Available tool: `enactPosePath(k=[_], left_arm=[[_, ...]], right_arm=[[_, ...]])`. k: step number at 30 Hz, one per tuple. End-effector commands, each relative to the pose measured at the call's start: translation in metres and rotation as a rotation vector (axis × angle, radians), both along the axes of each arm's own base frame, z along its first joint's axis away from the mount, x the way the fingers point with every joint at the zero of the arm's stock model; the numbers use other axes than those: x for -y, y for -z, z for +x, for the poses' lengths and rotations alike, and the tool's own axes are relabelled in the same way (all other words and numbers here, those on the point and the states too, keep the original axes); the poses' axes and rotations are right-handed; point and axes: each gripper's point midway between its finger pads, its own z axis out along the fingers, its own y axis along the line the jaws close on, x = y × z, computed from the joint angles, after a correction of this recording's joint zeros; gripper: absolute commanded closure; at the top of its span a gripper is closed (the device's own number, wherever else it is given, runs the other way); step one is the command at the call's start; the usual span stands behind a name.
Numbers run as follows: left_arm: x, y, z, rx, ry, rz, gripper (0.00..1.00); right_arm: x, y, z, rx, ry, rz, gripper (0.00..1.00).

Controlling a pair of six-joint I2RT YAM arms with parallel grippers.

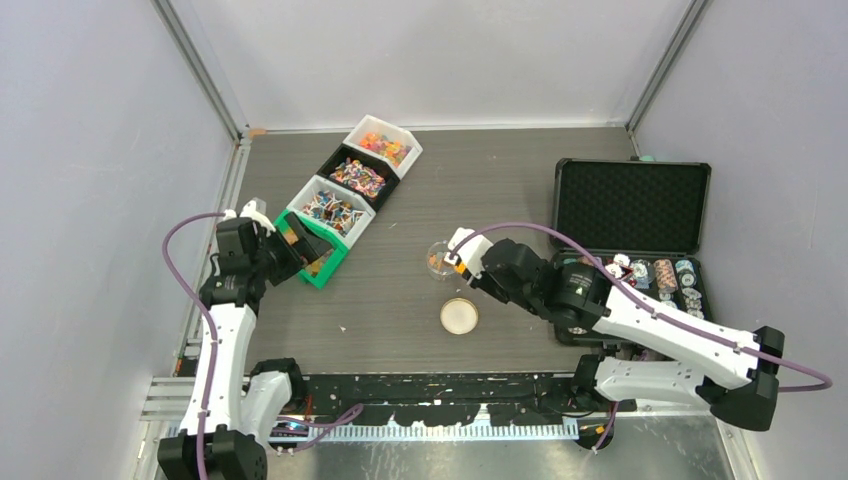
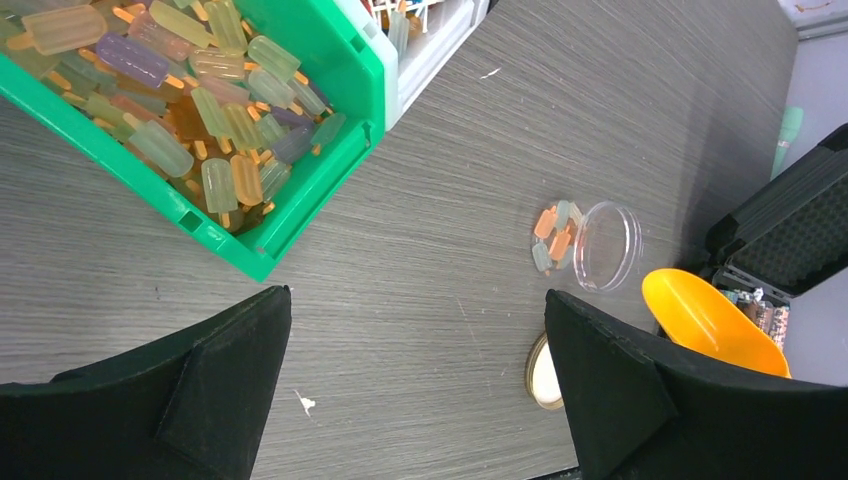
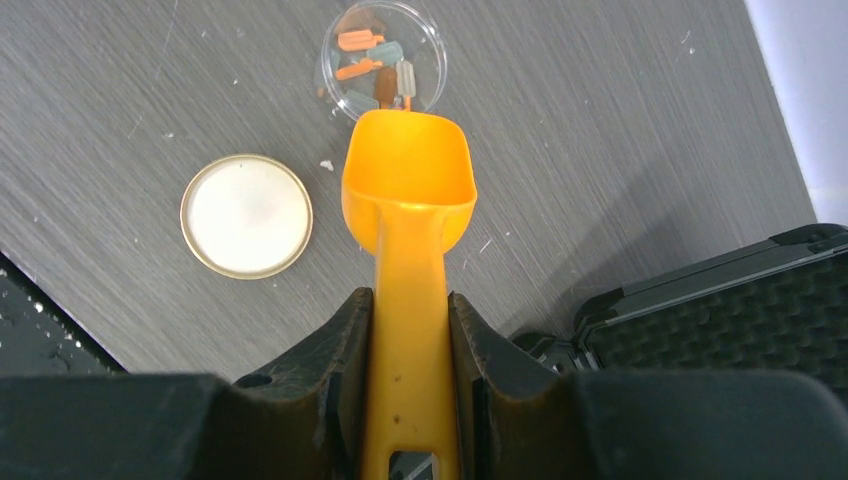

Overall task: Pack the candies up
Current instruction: Place the fake candies in the packing bottle.

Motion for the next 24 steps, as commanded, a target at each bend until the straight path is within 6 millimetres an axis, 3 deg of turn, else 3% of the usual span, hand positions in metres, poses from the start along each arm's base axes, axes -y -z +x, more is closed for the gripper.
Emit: enactPosePath(k=[1,18,21,24], left_arm=[[-0.005,-0.017,0.002,0.053,-0.008,0.046,0.0],[-0.012,-0.02,-0.001,0.033,-0.044,0.069,0.0],[-0.021,-0.023,0.002,0.021,-0.111,0.078,0.0],[-0.047,-0.014,0.004,-0.033,-0.289,0.113,0.0]], right_arm=[[-0.009,-0.012,-0.001,-0.024,-0.039,-0.037,1.0],[-0.02,-0.036,0.0,-0.045,-0.086,-0.071,1.0],[-0.031,-0.044,-0.001,-0.04,-0.113,-0.014,0.99],[-0.048,-0.052,0.002,-0.026,-0.142,0.05,1.0]])
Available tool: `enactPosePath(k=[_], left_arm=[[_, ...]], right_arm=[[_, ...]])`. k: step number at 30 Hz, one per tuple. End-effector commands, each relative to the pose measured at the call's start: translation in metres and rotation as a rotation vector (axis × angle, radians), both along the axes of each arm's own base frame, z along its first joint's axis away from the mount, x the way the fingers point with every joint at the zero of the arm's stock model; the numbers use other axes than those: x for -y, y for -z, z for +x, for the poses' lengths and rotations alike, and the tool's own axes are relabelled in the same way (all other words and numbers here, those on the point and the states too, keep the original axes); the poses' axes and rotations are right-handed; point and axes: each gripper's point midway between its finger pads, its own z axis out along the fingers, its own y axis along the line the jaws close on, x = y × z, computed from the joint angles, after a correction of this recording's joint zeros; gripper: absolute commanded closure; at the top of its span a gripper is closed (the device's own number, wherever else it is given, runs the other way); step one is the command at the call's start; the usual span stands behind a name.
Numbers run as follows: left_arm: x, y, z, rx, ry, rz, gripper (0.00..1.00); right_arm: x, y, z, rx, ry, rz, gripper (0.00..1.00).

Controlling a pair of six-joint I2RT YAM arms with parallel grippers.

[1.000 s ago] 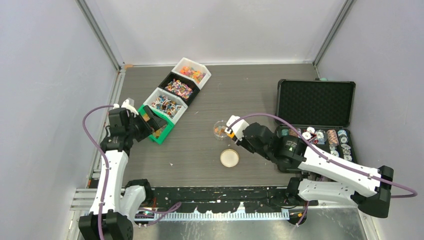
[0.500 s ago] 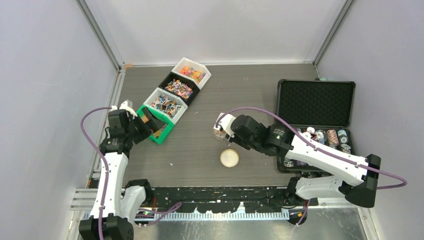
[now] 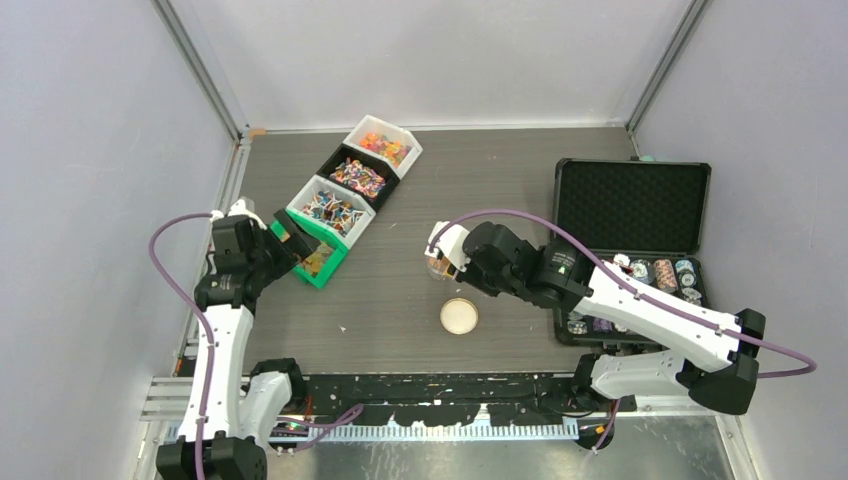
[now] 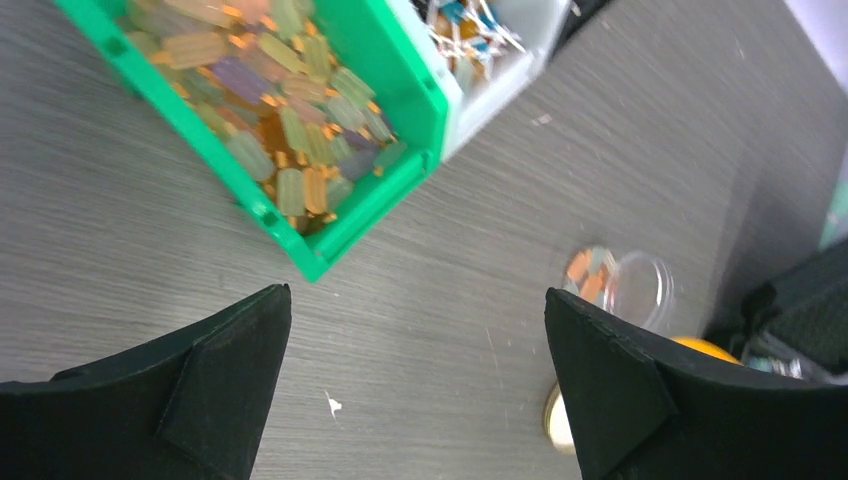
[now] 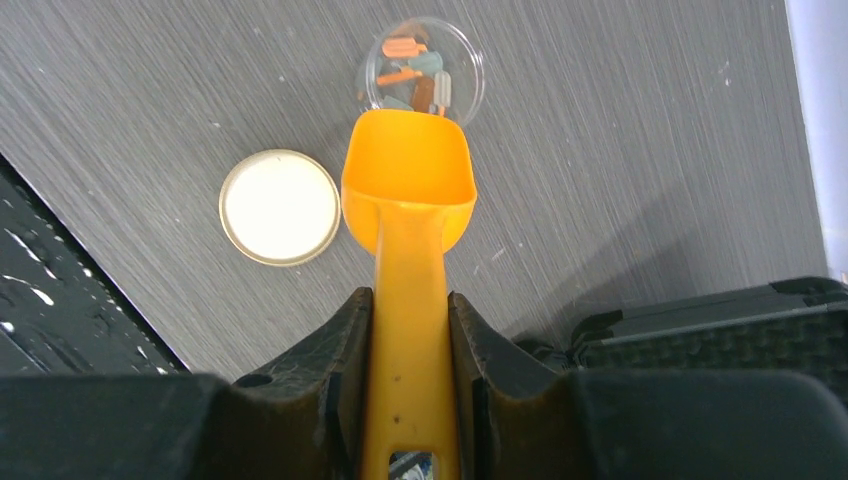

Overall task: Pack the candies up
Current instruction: Place the fake candies in the packing bottle, then scoop the fake candies from the storage box.

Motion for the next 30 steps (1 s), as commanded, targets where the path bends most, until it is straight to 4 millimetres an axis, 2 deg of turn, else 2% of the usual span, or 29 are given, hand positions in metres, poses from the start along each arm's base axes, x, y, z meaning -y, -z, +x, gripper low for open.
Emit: enactPosePath(k=[1,5,9,13,16,20,22,26,30], left_arm=[[-0.04,-0.002,0.003,-0.045,-0.282,0.062,0.01],[-0.088,0.019,-0.023,-0.168,-0.649,0.128,0.23],[-0.104,0.021,-0.028,-0.185,-0.773,0.112,0.29],[-0.107,0.032,-0.018,-0.194,-0.815,0.055,0.38],[-0.104,0.042,-0.008,-0.228,-0.796,-0.025,0.4],[-0.1,0.051,0.004,-0.252,-0.771,-0.083,0.46],[-0.099,0.054,0.009,-0.256,-0.761,-0.096,0.46],[-0.094,0.059,0.017,-0.249,-0.739,-0.141,0.46],[-0.089,0.066,0.021,-0.251,-0.731,-0.188,0.47]], right_arm=[[-0.035,-0.041,0.005,0.058,-0.066,0.184,1.0],[-0.071,-0.052,0.015,0.037,-0.068,0.267,0.99],[-0.114,-0.055,0.03,-0.009,-0.055,0.297,1.0],[-0.157,-0.054,0.05,-0.012,-0.059,0.328,0.99],[-0.187,-0.052,0.063,-0.035,-0.049,0.335,1.0],[-0.224,-0.053,0.073,-0.083,-0.049,0.371,0.99],[-0.241,-0.045,0.078,-0.11,-0.048,0.376,1.0],[-0.266,-0.042,0.085,-0.138,-0.053,0.403,1.0],[-0.281,-0.032,0.09,-0.146,-0.059,0.402,0.99]])
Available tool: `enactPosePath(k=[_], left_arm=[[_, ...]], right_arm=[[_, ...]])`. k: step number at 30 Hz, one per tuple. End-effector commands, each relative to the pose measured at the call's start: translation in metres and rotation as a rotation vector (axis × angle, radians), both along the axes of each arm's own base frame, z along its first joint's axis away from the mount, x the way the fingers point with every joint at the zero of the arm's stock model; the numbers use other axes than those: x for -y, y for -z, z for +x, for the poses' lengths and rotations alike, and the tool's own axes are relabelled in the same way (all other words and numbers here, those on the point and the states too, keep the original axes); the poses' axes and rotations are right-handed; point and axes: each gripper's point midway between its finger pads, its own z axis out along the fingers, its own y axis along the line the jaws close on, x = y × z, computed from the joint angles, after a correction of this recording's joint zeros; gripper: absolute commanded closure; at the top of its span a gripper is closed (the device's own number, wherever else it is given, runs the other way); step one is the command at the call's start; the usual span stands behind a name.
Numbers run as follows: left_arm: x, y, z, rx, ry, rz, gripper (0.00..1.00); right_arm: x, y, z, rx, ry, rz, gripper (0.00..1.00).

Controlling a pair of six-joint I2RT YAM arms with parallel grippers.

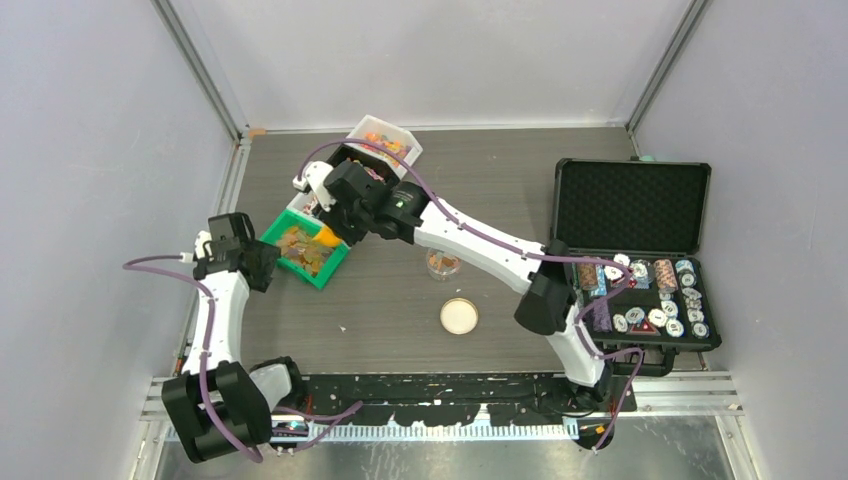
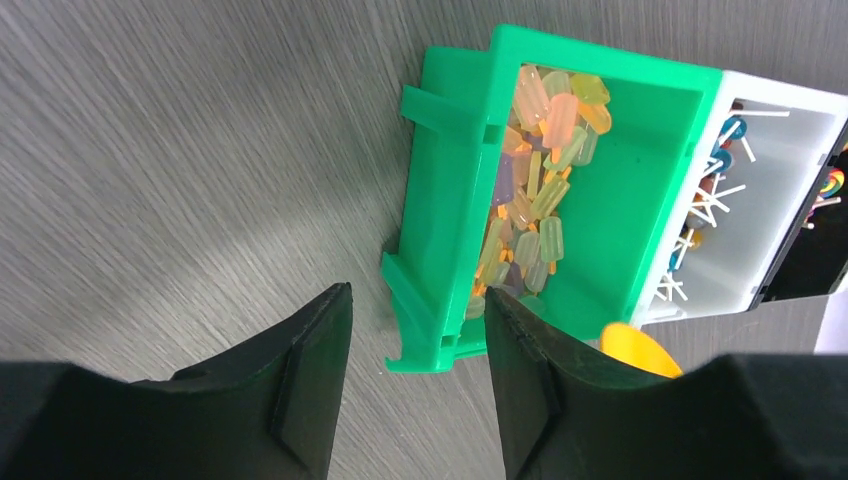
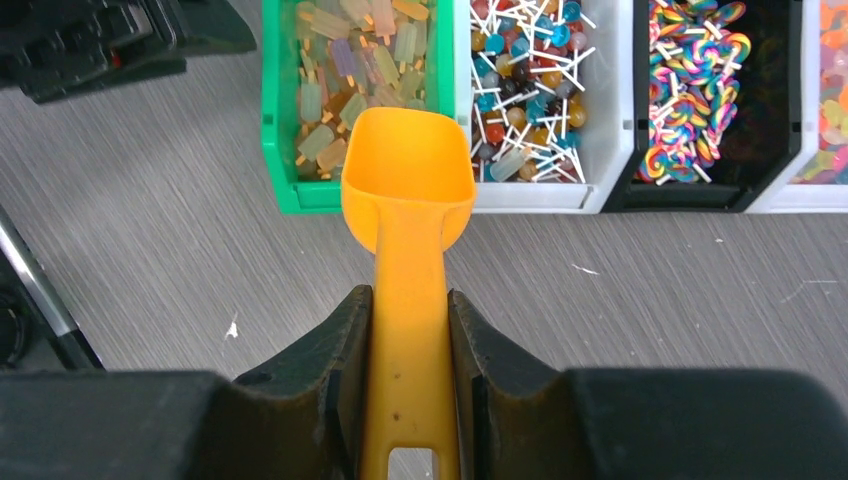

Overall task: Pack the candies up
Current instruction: Scoop the fake candies from the storage box.

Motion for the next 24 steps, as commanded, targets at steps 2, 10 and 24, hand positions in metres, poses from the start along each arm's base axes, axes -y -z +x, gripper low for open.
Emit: enactPosePath(k=[2,10,24], left_arm=[[0.004,0.004,0.013,0.055,-0.012,-0.058,0.5],[0.001,0.018,0.011,0.023,-0.032,-0.074,0.57],[0.009,0.04,0.01,-0.02,-0.007,-0.144,0.63]], right_arm=[[-0.021,-0.017,0.002,-0.007,-0.006,0.071,1.0],[-0.033,0.008,0.002,-0.055,-0.015,0.051,1.0],[-0.051,0.045,-0.003,-0.116,-0.069,0.018,1.0]])
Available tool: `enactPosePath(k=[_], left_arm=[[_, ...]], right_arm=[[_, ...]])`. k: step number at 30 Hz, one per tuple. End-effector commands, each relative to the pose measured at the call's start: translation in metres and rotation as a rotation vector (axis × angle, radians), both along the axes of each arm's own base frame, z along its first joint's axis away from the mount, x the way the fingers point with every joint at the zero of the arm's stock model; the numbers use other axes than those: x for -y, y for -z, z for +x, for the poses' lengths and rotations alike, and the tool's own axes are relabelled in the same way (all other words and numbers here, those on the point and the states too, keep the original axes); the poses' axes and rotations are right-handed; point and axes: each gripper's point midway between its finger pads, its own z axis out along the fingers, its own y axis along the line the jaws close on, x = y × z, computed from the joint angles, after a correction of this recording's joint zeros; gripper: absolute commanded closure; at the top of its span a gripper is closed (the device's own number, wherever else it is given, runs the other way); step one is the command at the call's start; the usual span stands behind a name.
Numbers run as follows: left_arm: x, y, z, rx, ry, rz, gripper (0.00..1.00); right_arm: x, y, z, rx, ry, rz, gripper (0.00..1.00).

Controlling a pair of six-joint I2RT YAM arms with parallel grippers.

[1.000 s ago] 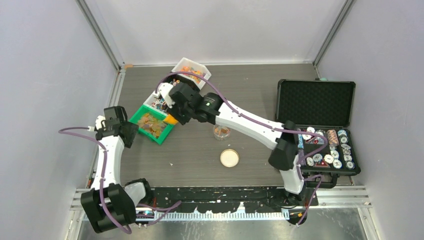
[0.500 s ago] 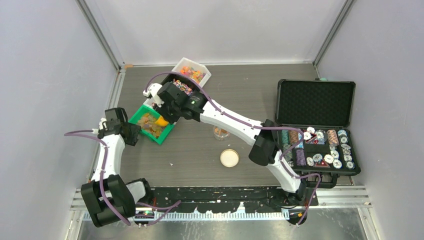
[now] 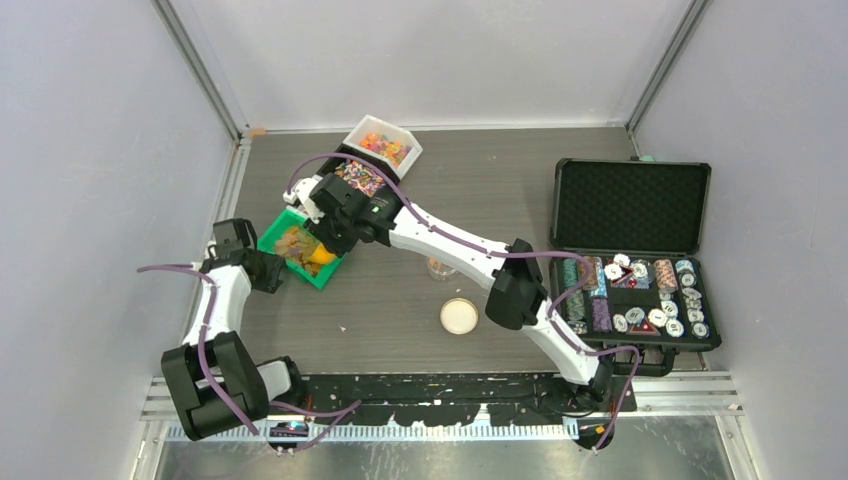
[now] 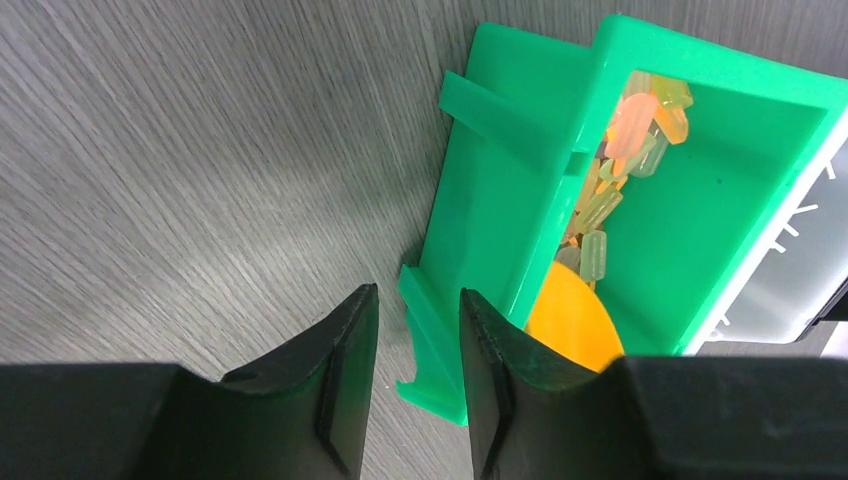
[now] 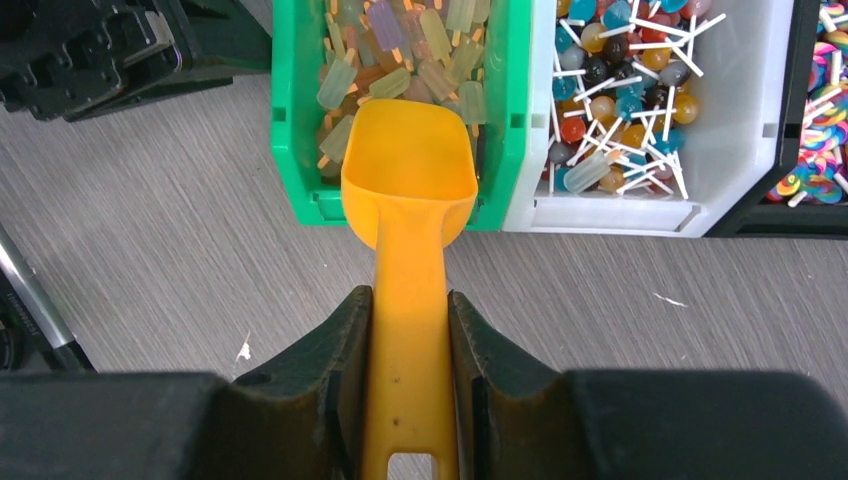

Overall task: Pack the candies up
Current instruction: Scoop the fake candies from the storage box.

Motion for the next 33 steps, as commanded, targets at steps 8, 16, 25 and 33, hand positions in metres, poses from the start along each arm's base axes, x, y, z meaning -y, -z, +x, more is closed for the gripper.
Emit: enactPosePath(k=[8,16,25,33], left_arm=[[0.002,-0.003,0.001,0.014,0.002,-0.035,0.63],[-0.01,-0.039,0.003,0.16,-0.096,0.025,0.46],[-0.005,-0.021,0.016,0.128,-0.066,-0.024,0.48],[0.011,0.002,0.025,0.082,0.009,-0.122,0.5]], right_arm=[[-0.025,0.006,0.006,0.021,-0.02,0.052,1.0],[-0.025,-0.005,0.015,0.068,0.01,0.073,1.0],[-0.027,-0.005,0.017,0.089,0.007,0.084,1.0],[-0.03,-0.002,0.015,0.107,-0.01,0.085,1.0]])
